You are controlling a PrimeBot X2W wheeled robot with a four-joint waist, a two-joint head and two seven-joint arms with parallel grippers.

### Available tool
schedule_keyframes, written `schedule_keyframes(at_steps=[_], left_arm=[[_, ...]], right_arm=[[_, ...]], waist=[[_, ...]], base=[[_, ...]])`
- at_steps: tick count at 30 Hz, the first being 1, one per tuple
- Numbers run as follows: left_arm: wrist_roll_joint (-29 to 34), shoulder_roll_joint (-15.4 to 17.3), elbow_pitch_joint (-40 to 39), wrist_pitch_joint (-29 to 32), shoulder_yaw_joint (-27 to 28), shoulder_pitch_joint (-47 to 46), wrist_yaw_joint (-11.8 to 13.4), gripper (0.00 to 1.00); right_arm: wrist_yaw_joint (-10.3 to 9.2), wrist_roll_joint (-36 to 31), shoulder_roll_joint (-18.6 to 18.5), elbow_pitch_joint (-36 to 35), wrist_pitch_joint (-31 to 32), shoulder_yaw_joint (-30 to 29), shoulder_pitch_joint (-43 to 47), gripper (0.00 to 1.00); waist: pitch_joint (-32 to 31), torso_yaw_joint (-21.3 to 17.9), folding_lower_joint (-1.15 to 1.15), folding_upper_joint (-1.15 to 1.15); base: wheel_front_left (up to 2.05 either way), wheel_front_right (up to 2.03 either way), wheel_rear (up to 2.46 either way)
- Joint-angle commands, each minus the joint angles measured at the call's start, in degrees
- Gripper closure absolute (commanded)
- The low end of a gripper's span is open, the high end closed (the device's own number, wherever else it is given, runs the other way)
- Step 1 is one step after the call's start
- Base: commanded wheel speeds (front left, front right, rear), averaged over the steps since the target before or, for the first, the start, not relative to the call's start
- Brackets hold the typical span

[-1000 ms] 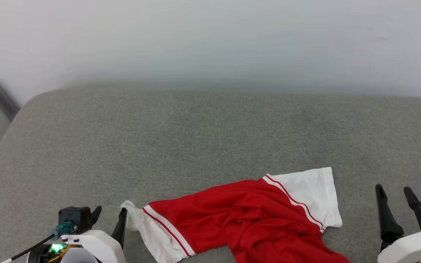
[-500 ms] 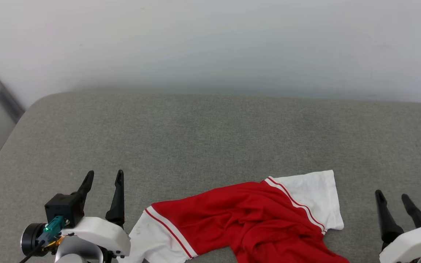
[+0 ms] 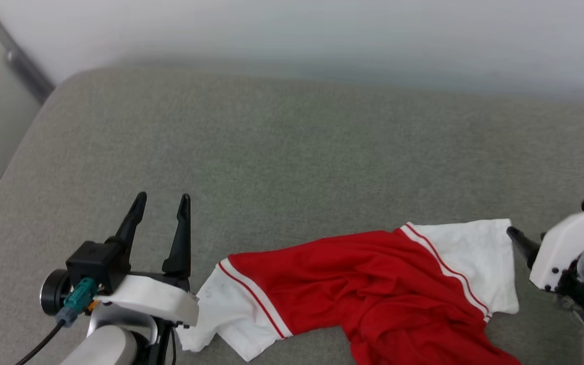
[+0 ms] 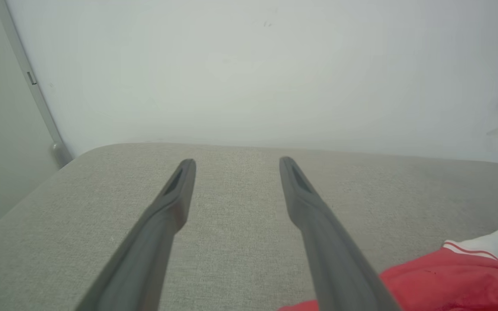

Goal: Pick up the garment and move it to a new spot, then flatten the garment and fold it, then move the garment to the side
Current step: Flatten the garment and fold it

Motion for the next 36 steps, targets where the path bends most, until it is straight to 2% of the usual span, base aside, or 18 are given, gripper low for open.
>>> schedule_keyframes(at_steps=[1, 8, 11, 12, 16, 20, 23, 29, 32, 36], left_arm=[[0.49, -0.41, -0.12, -0.37, 0.33, -0.98, -0.39, 0.00], [2.69, -3.03, 1.23, -0.40, 1.22, -3.67, -3.25, 0.00], [3.65, -4.45, 2.96, -0.41, 2.36, -3.54, -4.76, 0.00], [3.89, -4.89, 3.90, -0.41, 3.12, -2.95, -5.44, 0.00], [3.59, -4.36, 6.05, -0.35, 3.49, -1.75, -6.02, 0.00], [1.74, -1.90, 8.06, 3.18, 3.63, -0.54, -7.14, 0.00], [0.14, 0.99, 8.64, 8.25, 2.80, 0.29, -8.89, 0.00], [-5.87, 7.24, 7.71, 21.97, 0.37, 2.68, -14.33, 0.00], [-9.09, 8.99, 7.64, 27.38, -0.78, 3.81, -16.72, 0.00], [-12.53, 10.20, 9.43, 32.43, -1.30, 4.67, -18.09, 0.00]], right_arm=[[-0.02, -0.32, -0.32, 1.10, 1.44, -0.12, -1.76, 0.00], [-0.02, -3.30, -1.50, 8.48, 7.44, -0.43, -8.09, 0.00], [-0.02, -4.06, 0.17, 14.44, 10.81, -0.96, -6.06, 0.00], [-0.02, -3.40, 1.52, 15.94, 11.92, -0.93, -5.36, 1.00], [0.05, -1.81, 0.34, 12.82, 6.76, 0.85, -7.28, 1.00], [0.03, -0.11, -1.36, 9.91, 1.54, 2.58, -7.46, 1.00], [-0.02, 0.93, -2.11, 8.22, -0.98, 4.12, -6.16, 1.00], [-0.02, 1.53, -2.65, 3.24, -3.13, 5.58, -1.68, 1.00], [-0.02, 1.81, -2.59, 0.61, -3.11, 5.62, 0.90, 1.00], [-0.02, 2.06, -1.96, -2.88, -2.42, 6.11, 3.49, 1.00]], waist=[[3.38, 2.30, 0.00, 0.00], [7.49, 4.88, 0.00, 0.00], [8.12, 5.56, 0.00, 0.00], [8.10, 5.48, 0.00, 0.00], [6.82, 4.55, 0.00, 0.00], [4.37, 3.10, 0.00, 0.00], [2.37, 1.75, 0.00, 0.00], [-1.51, -1.32, 0.00, 0.00], [-2.46, -2.65, 0.00, 0.00], [-2.35, -4.71, 0.00, 0.00]], base=[[0.00, 0.00, 0.00], [0.00, 0.00, 0.00], [0.00, 0.00, 0.00], [0.00, 0.00, 0.00], [0.00, 0.00, 0.00], [0.00, 0.00, 0.00], [0.00, 0.00, 0.00], [0.00, 0.00, 0.00], [0.00, 0.00, 0.00], [0.00, 0.00, 0.00]])
